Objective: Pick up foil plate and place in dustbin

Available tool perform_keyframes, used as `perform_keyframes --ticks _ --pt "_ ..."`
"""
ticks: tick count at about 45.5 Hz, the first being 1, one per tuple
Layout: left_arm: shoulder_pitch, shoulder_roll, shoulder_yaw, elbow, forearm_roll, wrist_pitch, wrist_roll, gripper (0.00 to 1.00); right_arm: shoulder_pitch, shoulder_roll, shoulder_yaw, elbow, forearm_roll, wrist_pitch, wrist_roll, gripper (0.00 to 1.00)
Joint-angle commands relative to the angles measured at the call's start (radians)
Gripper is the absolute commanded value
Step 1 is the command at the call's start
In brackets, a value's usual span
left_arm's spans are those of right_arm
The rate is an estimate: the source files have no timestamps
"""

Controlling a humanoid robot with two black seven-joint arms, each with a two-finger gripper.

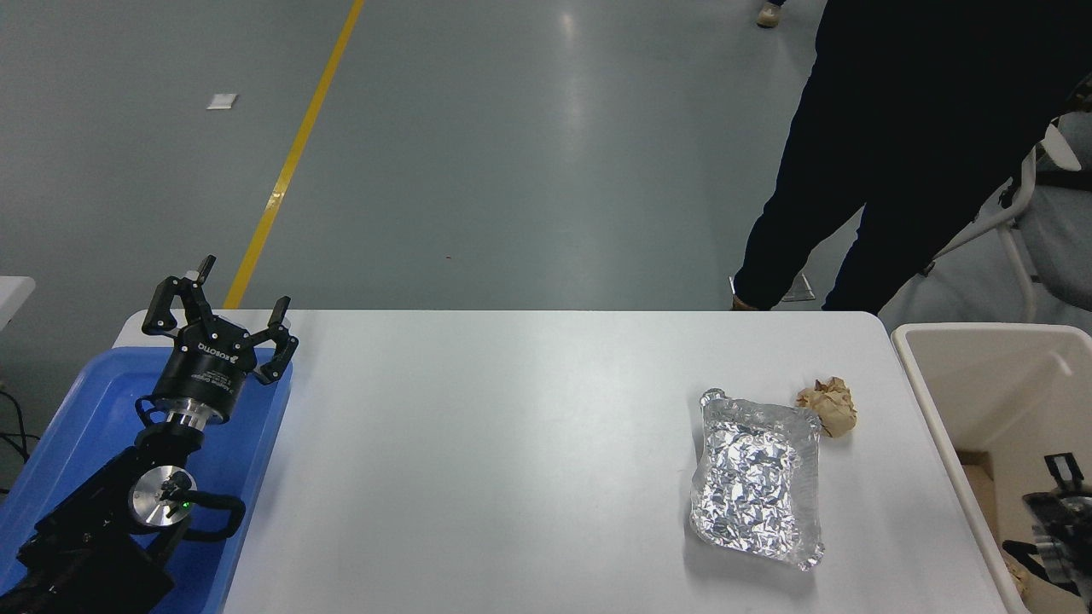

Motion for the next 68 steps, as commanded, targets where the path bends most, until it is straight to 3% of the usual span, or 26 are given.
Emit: perform_keyframes --ticks 1,14,20,27,34,50,68 --pt "0.000 0.000 0.000 0.000 -0.001 0.000 0.000 0.99 0.154 -0.118 -0.161 0.112 0.001 0.006 -0.002 1.00" --pt "0.000 0.000 0.001 0.000 -0.001 0.000 0.000 0.98 0.608 -0.384 -0.351 0.569 -0.040 0.032 0.000 1.00" --pt "0.000 0.000 0.000 0.000 -0.001 0.000 0.002 0.98 0.844 -0.410 -0.502 0.720 -0.097 0.092 0.000 1.00" --pt "0.000 0.000 0.001 0.000 -0.001 0.000 0.002 0.98 1.024 -0.416 -0.533 0.811 -0.103 0.266 0.000 1.00" --pt "0.000 0.000 0.000 0.000 -0.001 0.000 0.002 0.98 1.231 -0.412 -0.597 0.971 -0.122 0.481 -0.003 1.00" --pt "0.000 0.000 0.000 0.000 -0.001 0.000 0.002 0.98 1.754 -0.327 -0.901 1.487 -0.125 0.635 -0.008 1.00" --pt "0.000 0.000 0.000 0.000 -0.001 0.000 0.002 0.98 1.975 -0.175 -0.927 1.548 -0.013 0.856 -0.003 1.00"
